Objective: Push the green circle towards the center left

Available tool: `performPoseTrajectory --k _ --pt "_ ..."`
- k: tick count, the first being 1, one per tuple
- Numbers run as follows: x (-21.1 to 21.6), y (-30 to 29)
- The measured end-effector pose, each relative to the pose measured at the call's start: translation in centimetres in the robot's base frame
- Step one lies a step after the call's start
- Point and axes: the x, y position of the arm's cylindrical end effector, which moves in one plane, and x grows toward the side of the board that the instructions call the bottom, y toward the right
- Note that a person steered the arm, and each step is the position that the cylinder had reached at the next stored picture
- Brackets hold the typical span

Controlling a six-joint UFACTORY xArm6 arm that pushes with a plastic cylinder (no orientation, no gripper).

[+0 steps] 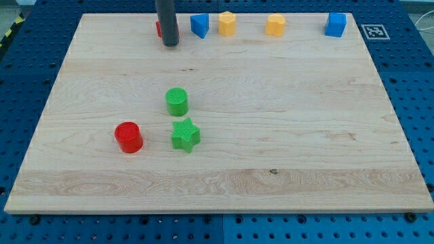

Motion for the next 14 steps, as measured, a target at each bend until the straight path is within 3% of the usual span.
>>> performPoseTrajectory --k 1,2,5,8,10,14 --pt "-0.4 -0.2" --pt "3.0 0.0" --pt "13.9 8.7" --pt "19.4 6.1" --pt "14.8 2.1" --pt "14.4 -4.0"
